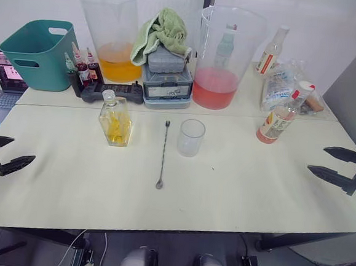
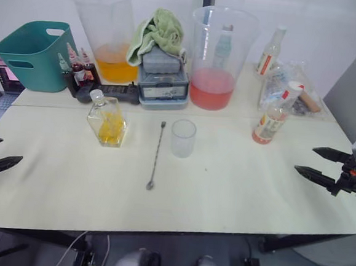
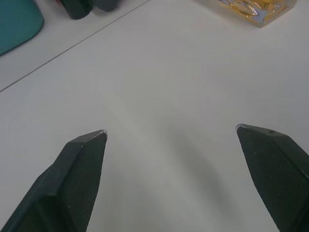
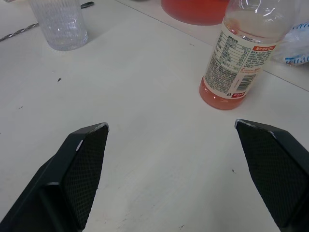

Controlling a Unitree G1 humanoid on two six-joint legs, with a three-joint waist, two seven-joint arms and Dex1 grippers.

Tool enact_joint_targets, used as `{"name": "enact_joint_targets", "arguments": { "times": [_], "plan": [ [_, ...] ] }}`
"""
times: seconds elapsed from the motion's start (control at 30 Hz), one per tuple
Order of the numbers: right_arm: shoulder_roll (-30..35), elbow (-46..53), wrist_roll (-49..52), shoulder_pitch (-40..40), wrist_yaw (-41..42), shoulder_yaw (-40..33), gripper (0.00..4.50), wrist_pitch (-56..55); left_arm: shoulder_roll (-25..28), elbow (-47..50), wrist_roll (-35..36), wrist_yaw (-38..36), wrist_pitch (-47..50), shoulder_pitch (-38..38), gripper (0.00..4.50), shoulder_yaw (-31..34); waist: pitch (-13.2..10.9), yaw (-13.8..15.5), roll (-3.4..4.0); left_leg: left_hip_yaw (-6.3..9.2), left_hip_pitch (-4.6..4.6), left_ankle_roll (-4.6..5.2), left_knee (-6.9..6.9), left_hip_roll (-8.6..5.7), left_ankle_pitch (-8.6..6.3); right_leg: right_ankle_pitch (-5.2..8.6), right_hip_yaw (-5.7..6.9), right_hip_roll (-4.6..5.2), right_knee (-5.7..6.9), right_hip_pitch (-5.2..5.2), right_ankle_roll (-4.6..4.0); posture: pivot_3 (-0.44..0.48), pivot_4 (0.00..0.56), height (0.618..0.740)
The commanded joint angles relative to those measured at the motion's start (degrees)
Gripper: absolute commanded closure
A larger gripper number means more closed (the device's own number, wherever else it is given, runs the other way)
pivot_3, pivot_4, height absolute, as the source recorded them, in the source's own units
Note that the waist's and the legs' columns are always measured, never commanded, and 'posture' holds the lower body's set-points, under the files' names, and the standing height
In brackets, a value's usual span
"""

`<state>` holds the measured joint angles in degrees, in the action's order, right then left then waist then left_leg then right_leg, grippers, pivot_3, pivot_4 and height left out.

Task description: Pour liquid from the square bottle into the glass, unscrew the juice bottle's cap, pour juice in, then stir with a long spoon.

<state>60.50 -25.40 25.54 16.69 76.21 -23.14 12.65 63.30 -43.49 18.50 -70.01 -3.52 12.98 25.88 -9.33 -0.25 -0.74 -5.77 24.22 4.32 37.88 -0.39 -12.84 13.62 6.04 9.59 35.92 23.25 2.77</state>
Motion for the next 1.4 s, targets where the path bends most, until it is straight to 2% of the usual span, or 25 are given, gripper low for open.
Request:
{"name": "enact_joint_targets", "arguments": {
  "times": [0.03, 0.2, 0.27, 0.4, 0.53, 0.67, 0.77, 0.83, 1.0, 1.17, 1.3, 1.4],
  "plan": [
    [0.2, -0.5, 0.5, 1.8, -0.1, -0.8, 0.05, -1.1, 0.5, 1.7, 1.4, 0.9, -0.7, -1.1, 0.00, 2.5, 0.0, 0.0, 0.00, 0.00, 0.00, 0.00, 0.00, 0.00, 0.00, 0.00, 0.00, 0.00, 0.00, 0.00, 0.00, 0.000, 0.150, 0.739],
    [-0.8, -0.6, 1.4, 5.7, 0.6, 0.9, 0.05, 1.4, -0.7, 6.5, 3.6, 2.1, 2.2, -4.9, 0.00, 5.4, 0.0, -0.5, 0.00, -0.05, -0.02, 0.00, 0.00, 0.10, 0.00, -0.03, 0.02, 0.00, 0.00, 0.02, -0.04, 0.000, 0.150, 0.739],
    [-1.0, 2.3, 2.9, 7.1, 2.1, 2.8, 0.05, 5.4, -2.1, 11.4, 5.8, 3.0, 5.0, -8.6, 0.00, 8.1, 0.0, -0.5, 0.00, -0.08, -0.03, -0.02, 0.00, 0.15, 0.01, -0.06, 0.09, 0.00, -0.01, 0.02, -0.09, 0.000, 0.150, 0.739],
    [-1.5, 10.1, 5.1, 10.5, 7.5, 8.1, 0.05, 9.7, -11.4, 27.9, 8.1, 11.0, 5.7, -19.5, 0.00, 15.3, 0.0, -1.2, 0.06, -0.21, -0.09, -0.03, 0.00, 0.29, -0.09, -0.13, 0.13, 0.39, -0.06, 0.09, -0.19, 0.000, 0.150, 0.739],
    [-3.0, 13.9, 7.0, 14.4, 8.9, 11.1, 0.05, 12.8, -18.1, 39.8, 12.3, 15.9, 11.0, -25.3, 0.00, 17.9, 0.0, -0.5, -0.07, -0.23, -0.08, -0.04, 0.02, 0.30, -0.10, -0.21, 0.98, 0.70, -0.02, 0.05, -0.29, 0.000, 0.150, 0.739],
    [-4.5, 15.6, 7.0, 18.8, 10.7, 14.7, 0.05, 14.4, -26.4, 54.0, 18.6, 25.6, 18.2, -29.1, 0.00, 19.4, 0.0, 0.4, -0.09, -0.25, -0.08, -0.03, 0.10, 0.27, -0.12, -0.38, 1.04, 0.77, -0.15, -0.01, -0.19, 0.000, 0.150, 0.739],
    [-6.0, 16.6, 7.3, 21.4, 11.5, 16.9, 0.05, 15.2, -33.7, 65.8, 18.7, 34.2, 20.7, -30.9, 0.00, 15.5, 0.0, 1.1, -0.11, -0.25, -0.05, 0.32, 0.23, 0.26, -0.33, -0.49, 1.00, 0.79, -0.25, -0.07, -0.12, 0.000, 0.150, 0.739],
    [-6.6, 16.9, 7.3, 22.4, 11.6, 17.6, 0.05, 15.4, -36.5, 70.1, 18.8, 38.0, 22.0, -31.0, 0.00, 13.3, 0.0, 1.3, -0.11, -0.24, 0.01, 0.26, 0.45, 0.26, -0.30, -0.54, 1.00, 0.74, -0.24, -0.14, -0.10, 0.000, 0.150, 0.739],
    [-8.9, 18.7, 7.7, 24.7, 10.5, 18.5, 0.05, 16.3, -44.9, 77.8, 14.4, 48.6, 23.0, -27.6, 0.00, 2.4, 0.0, 1.9, -0.15, -0.26, 0.15, 0.32, 0.89, 0.26, -0.34, -0.62, 1.00, 0.48, -0.15, -0.15, -0.02, 0.000, 0.150, 0.739],
    [-7.6, 23.8, 9.3, 24.1, 10.3, 17.7, 0.05, 18.9, -49.0, 78.7, 7.6, 56.2, 22.8, -24.7, 0.00, -5.3, 0.0, 2.4, -0.16, -0.41, 0.18, 0.48, 1.01, 0.25, -0.42, -0.70, 0.92, 0.43, -0.17, -0.13, 0.05, 0.000, 0.150, 0.739],
    [-6.6, 26.5, 10.4, 23.6, 9.8, 17.1, 0.05, 20.1, -50.2, 77.9, 4.4, 58.2, 22.0, -22.5, 0.00, -9.3, 0.0, 2.6, -0.18, -0.42, 0.19, 0.61, 1.04, 0.26, -0.50, -0.71, 0.93, 0.41, -0.19, -0.13, 0.05, 0.000, 0.150, 0.739],
    [-5.8, 28.9, 11.4, 22.7, 8.9, 16.3, 0.05, 20.8, -52.1, 73.9, 0.2, 62.3, 21.7, -18.1, 0.00, -12.0, 0.0, 2.9, -0.18, -0.43, 0.20, 0.66, 1.06, 0.26, -0.53, -0.71, 0.93, 0.41, -0.20, -0.13, 0.05, 0.000, 0.150, 0.739]
  ]
}}
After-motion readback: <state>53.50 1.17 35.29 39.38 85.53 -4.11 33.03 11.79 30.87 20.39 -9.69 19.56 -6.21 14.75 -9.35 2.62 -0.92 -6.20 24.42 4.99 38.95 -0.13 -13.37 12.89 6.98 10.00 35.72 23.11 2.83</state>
